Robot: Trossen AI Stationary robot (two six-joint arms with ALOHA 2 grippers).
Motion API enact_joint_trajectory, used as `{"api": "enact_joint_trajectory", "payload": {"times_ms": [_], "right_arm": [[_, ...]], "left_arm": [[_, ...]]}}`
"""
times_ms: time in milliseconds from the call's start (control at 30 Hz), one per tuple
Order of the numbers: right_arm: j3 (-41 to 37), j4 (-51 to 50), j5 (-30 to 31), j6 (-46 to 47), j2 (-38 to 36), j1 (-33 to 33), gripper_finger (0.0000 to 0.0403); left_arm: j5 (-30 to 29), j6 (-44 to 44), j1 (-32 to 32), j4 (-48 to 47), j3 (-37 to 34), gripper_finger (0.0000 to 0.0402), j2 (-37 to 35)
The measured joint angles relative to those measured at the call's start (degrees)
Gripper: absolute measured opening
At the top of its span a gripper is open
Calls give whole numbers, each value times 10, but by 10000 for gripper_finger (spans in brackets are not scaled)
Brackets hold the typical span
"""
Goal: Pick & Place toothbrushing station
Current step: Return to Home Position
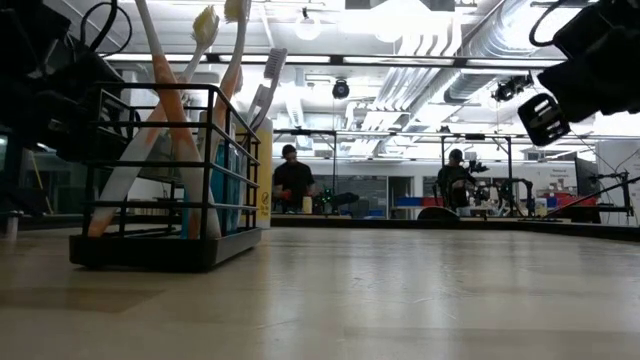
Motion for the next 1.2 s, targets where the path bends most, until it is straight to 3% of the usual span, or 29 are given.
{"api": "enact_joint_trajectory", "payload": {"times_ms": [600, 833, 1000, 1200], "right_arm": [[-1, -109, -11, -6, -32, 0, 11], [-1, -176, 20, -11, -86, -11, 11], [-1, -235, 6, -16, -143, -39, 11], [-1, -236, -22, -35, -182, -61, 11]], "left_arm": [[-6, -23, 0, 4, -16, 77, 0], [-6, -25, 0, 2, -16, 77, 0], [-6, -27, 0, 2, -17, 77, 0], [-6, -30, 0, 2, -17, 77, 0]]}}
